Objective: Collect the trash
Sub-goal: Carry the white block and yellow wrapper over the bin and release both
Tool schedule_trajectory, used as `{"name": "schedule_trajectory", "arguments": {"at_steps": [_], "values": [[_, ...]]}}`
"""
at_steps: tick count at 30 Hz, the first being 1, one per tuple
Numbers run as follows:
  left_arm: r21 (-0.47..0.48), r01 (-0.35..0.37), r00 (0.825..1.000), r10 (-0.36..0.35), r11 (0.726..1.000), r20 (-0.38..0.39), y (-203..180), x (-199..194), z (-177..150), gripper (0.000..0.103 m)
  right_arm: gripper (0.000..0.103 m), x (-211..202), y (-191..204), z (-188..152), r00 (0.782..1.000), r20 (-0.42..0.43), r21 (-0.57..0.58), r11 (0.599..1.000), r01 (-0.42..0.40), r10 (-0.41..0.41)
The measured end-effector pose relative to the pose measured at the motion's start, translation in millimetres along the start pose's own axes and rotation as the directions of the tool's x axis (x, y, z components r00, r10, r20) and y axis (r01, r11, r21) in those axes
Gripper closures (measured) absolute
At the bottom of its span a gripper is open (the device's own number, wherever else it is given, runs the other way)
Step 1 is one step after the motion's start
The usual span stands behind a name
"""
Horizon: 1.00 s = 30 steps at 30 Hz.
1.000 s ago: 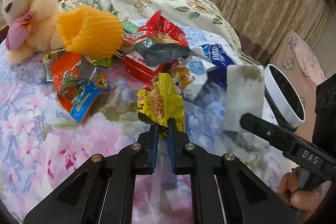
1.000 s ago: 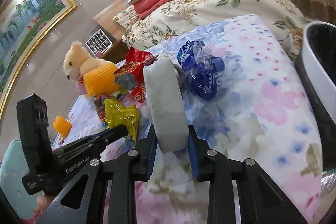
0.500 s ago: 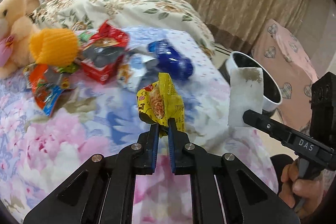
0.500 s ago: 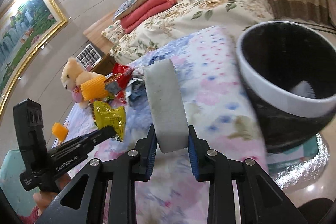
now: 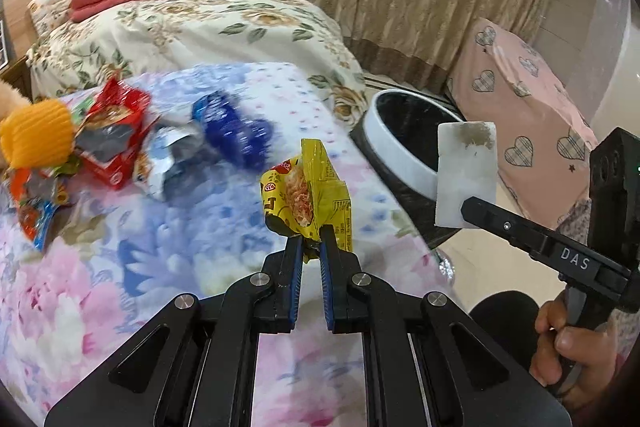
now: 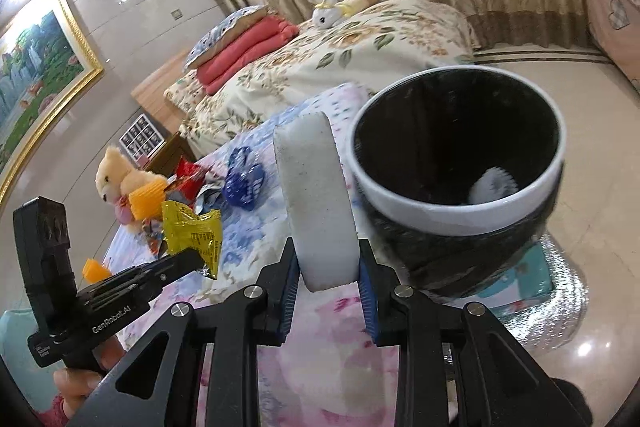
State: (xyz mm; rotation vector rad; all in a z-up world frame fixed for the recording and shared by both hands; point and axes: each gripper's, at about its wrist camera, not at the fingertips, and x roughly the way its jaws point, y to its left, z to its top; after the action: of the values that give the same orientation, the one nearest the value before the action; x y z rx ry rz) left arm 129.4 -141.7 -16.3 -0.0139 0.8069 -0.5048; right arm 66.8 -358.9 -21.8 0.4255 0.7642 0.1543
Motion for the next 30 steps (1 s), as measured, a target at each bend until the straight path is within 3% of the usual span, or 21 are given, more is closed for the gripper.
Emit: {"name": "schedule_trajectory", "arguments": {"at_steps": [30], "values": [[0.149, 0.087, 0.996, -0.085, 0.985, -0.019, -102.6, 64.0, 59.0, 0.095, 0.074, -11.0, -78.0, 49.6, 0.988, 0.056, 0.086, 0.987, 0.136, -0.141]]}}
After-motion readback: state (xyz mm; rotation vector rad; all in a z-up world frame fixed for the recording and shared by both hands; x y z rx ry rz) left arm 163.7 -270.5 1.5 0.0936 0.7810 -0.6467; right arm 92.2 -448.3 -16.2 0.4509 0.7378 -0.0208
